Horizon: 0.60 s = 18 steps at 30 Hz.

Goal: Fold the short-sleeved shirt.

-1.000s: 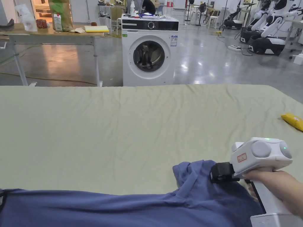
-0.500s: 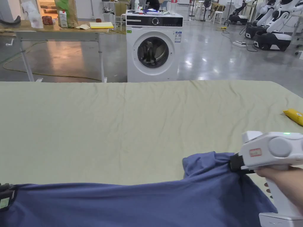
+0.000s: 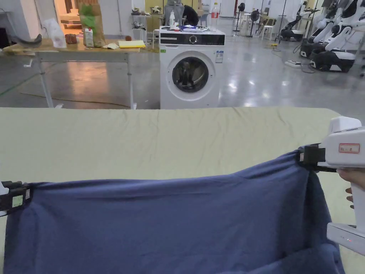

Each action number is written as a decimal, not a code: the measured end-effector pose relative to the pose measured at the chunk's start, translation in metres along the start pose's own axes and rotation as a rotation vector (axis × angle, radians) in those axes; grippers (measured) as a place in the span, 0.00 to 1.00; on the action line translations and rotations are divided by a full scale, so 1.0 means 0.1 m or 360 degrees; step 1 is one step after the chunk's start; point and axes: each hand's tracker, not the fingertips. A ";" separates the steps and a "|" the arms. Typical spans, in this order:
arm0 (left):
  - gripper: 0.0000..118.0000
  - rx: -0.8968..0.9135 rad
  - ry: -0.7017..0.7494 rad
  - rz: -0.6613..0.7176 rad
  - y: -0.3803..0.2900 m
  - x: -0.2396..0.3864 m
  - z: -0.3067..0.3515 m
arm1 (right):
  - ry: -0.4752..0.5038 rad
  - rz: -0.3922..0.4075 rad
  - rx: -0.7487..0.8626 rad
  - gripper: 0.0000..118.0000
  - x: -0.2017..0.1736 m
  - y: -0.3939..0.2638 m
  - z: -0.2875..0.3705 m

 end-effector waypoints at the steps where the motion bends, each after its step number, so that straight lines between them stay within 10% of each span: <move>1: 0.01 -0.0005 -0.0014 0.0003 -0.03 0.00 0.02 | 0.0003 -0.0003 -0.0005 0.00 0.00 -0.04 0.02; 14: 0.01 -0.0360 -0.0203 0.0053 -1.73 -0.05 0.74 | 0.0009 -0.0100 -0.0310 0.00 0.57 -2.08 0.88; 16: 0.13 -0.0428 -0.0225 0.0109 -1.97 -0.06 0.74 | -0.0045 -0.0151 -0.0392 0.03 0.60 -2.26 0.79; 18: 0.54 -0.0391 -0.0201 0.0181 -2.08 -0.10 0.74 | -0.0055 -0.0180 -0.0386 0.31 0.61 -2.37 0.71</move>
